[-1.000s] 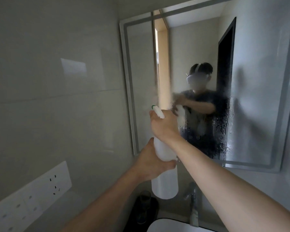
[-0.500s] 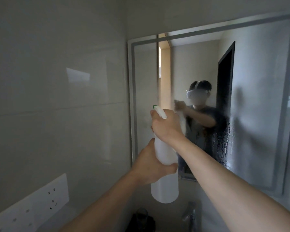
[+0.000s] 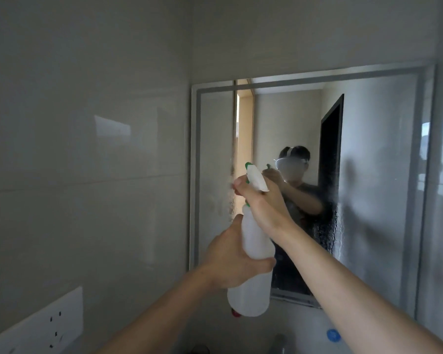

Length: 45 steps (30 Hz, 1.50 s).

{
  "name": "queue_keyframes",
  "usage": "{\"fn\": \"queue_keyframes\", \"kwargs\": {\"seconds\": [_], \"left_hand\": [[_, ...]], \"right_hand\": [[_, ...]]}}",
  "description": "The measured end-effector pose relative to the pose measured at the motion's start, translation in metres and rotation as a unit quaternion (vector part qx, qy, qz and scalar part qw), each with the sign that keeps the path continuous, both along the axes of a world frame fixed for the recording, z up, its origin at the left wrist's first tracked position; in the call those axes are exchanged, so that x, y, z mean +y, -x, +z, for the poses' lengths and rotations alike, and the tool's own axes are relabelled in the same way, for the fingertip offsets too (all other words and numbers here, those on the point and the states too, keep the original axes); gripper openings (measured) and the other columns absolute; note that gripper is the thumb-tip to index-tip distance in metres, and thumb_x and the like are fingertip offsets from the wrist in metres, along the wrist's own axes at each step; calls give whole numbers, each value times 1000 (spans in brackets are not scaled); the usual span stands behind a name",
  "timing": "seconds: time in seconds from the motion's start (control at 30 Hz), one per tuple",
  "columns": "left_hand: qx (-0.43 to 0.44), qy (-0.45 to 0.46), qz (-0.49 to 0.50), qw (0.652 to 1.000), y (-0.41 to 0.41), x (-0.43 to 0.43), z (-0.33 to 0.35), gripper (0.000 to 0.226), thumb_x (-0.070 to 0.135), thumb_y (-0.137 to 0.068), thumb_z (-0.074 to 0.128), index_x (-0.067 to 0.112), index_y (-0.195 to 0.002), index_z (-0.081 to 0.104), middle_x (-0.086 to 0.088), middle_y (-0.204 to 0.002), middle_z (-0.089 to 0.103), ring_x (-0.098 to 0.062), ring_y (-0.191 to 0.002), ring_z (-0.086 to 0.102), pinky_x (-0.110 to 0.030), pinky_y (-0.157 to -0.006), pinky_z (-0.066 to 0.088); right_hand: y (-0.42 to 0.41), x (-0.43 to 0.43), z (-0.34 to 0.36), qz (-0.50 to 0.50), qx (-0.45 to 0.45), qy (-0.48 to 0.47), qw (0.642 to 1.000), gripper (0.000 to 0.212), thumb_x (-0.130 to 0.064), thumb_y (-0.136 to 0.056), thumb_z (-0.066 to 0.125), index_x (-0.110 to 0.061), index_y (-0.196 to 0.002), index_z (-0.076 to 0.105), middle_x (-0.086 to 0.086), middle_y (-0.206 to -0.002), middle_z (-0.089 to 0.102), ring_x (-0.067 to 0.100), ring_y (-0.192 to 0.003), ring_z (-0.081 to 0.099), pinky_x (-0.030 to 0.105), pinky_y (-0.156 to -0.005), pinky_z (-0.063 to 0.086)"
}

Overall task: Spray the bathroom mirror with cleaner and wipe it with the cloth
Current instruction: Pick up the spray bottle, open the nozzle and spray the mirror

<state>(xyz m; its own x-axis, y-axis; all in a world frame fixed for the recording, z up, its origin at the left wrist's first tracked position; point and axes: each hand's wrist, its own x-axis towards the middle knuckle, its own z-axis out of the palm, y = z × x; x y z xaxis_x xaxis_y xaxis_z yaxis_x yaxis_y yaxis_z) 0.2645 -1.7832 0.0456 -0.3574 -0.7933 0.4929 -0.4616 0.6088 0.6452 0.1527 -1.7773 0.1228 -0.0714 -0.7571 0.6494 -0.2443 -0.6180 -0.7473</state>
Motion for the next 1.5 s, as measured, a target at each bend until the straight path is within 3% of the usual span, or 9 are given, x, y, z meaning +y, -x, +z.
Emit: {"fn": "queue_keyframes", "kwargs": {"seconds": [0.3, 0.4, 0.57, 0.7, 0.83, 1.1, 1.2, 1.33, 1.5], "left_hand": [[-22, -27, -10, 999, 44, 14, -20, 88, 67, -59, 75, 38, -131, 34, 15, -116, 64, -12, -107, 64, -42, -88, 59], [-31, -29, 1, 999, 54, 16, -22, 84, 68, -57, 73, 45, -125, 31, 18, -110, 65, -11, -103, 64, -39, -87, 58], [-36, -21, -11, 999, 64, 16, -19, 74, 66, -56, 74, 54, -113, 28, 22, -104, 64, -8, -99, 65, -32, -82, 58], [-12, -30, -45, 998, 72, 15, -17, 81, 64, -59, 78, 52, -126, 34, 23, -111, 66, -3, -103, 65, -35, -87, 59], [-4, -24, -67, 997, 81, 17, -17, 83, 62, -59, 80, 51, -128, 35, 23, -116, 66, -3, -108, 64, -36, -91, 57], [-43, -24, -70, 996, 101, 18, -17, 85, 67, -59, 76, 41, -129, 36, 18, -116, 65, -12, -110, 64, -38, -92, 56], [-44, -24, -84, 995, 111, 18, -16, 89, 68, -57, 75, 39, -133, 37, 15, -121, 65, -16, -114, 64, -40, -96, 54], [-41, -18, -110, 993, 125, 19, -10, 92, 65, -54, 77, 41, -134, 38, 16, -123, 65, -17, -116, 63, -40, -96, 55], [-40, 4, -126, 991, 135, 17, 1, 94, 68, -55, 76, 39, -134, 34, 15, -120, 66, -16, -114, 64, -39, -92, 56]], "right_hand": [[30, 0, -19, -136, -13, 9, 991, 60, -41, -103, 53, 4, -64, 61, 9, -50, 64, 19, -50, 63, 34, -61, 55], [40, 2, -23, -173, -15, 21, 985, 56, -40, -103, 53, 6, -74, 64, 17, -57, 65, 27, -53, 63, 47, -64, 56], [55, 11, -27, -89, -62, 0, 994, 24, -24, -103, 57, -4, -100, 70, 9, -92, 76, 12, -84, 72, 32, -81, 54], [64, 21, -25, -67, -68, 7, 995, 23, -24, -102, 60, -2, -97, 64, 25, -94, 70, 16, -82, 62, 26, -70, 45], [67, 23, -19, -132, -51, 44, 989, 41, -34, -103, 55, -6, -77, 66, -6, -62, 68, 1, -53, 59, 9, -51, 42], [89, 19, -22, -259, 1, 44, 965, 60, -67, -84, 35, -20, -54, 56, 1, -50, 61, 28, -63, 65, 45, -69, 55], [99, 20, -24, -260, -27, 39, 964, 50, -60, -88, 42, -22, -59, 59, 4, -53, 61, 33, -65, 64, 46, -67, 54], [116, 27, -20, -253, -36, 35, 966, 37, -41, -98, 54, -15, -75, 66, 8, -76, 74, 10, -60, 62, 18, -56, 45], [130, 46, -10, -152, -28, -12, 988, 6, -23, -95, 68, -25, -90, 65, -8, -71, 64, 7, -63, 59, 19, -60, 47]]}}
